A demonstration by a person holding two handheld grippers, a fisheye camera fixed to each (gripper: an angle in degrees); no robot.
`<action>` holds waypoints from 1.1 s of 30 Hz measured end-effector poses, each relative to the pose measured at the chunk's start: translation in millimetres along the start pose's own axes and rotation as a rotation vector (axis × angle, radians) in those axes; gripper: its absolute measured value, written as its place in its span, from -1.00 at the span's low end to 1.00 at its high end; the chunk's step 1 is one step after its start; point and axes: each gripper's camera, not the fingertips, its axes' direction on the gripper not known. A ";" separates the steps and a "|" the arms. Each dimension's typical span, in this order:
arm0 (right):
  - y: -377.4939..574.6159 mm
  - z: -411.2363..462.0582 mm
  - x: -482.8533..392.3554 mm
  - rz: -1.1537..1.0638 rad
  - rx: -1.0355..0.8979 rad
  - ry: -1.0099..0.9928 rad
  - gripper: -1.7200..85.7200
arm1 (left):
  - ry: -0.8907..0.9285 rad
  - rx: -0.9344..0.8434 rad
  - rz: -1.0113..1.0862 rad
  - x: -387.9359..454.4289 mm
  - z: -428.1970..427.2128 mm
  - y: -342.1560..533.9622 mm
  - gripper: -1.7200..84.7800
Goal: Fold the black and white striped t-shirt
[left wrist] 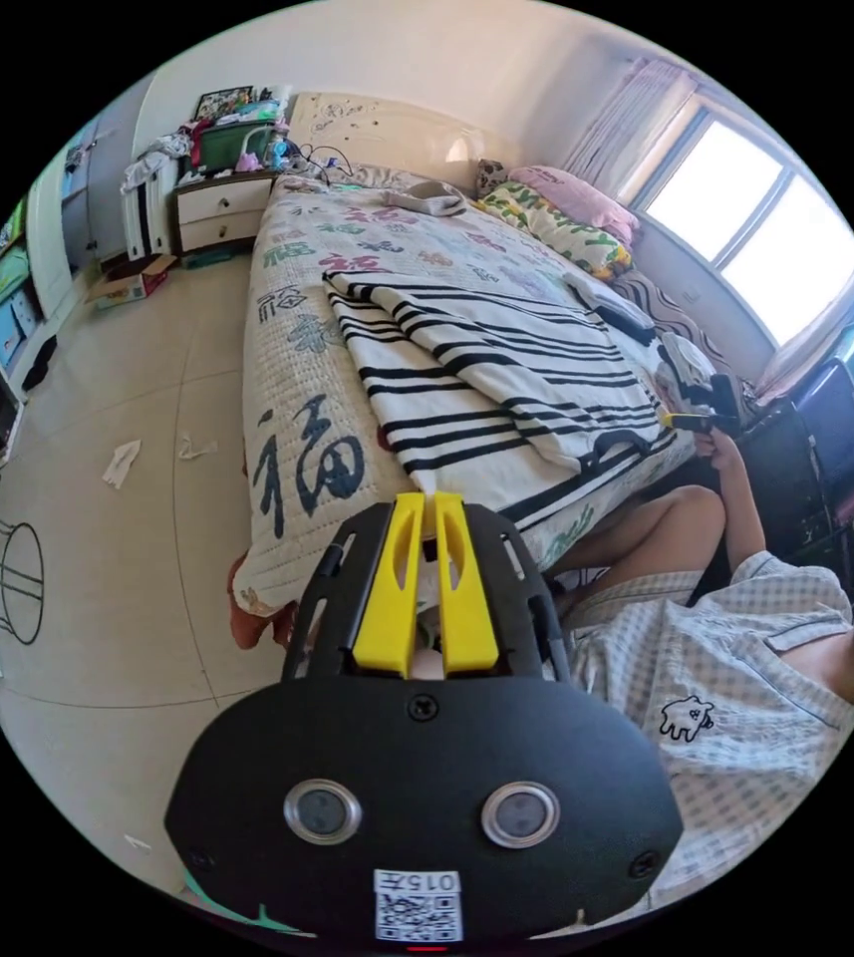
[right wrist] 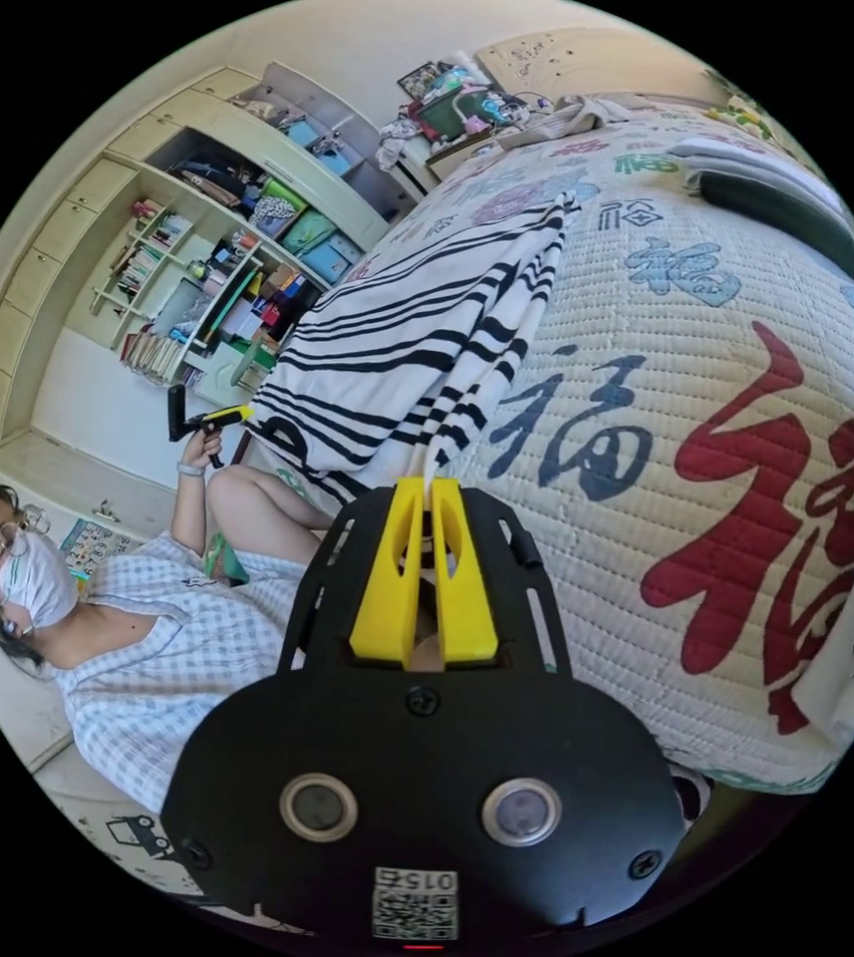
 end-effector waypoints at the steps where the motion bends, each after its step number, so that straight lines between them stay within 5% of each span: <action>1: 5.1 -4.0 -3.0 -0.001 0.019 0.021 -0.96 | 0.024 0.025 0.002 -4.7 -10.2 2.7 -0.95; 11: 26.0 15.9 -11.0 0.070 0.065 -0.049 -0.87 | 0.158 0.009 -0.015 -44.4 -20.5 24.8 -0.87; 17: -2.4 14.4 -142.4 -0.299 0.201 0.130 -0.84 | 0.158 0.177 0.025 -44.3 -56.0 46.3 -0.80; 25: -129.9 209.3 -340.0 -0.831 0.241 0.233 -0.82 | 0.142 0.130 0.138 -17.0 -41.2 28.4 -0.76; 33: -257.6 401.8 -395.2 -0.734 -0.078 0.345 -0.76 | -0.163 0.084 0.197 12.7 -42.3 34.0 -0.85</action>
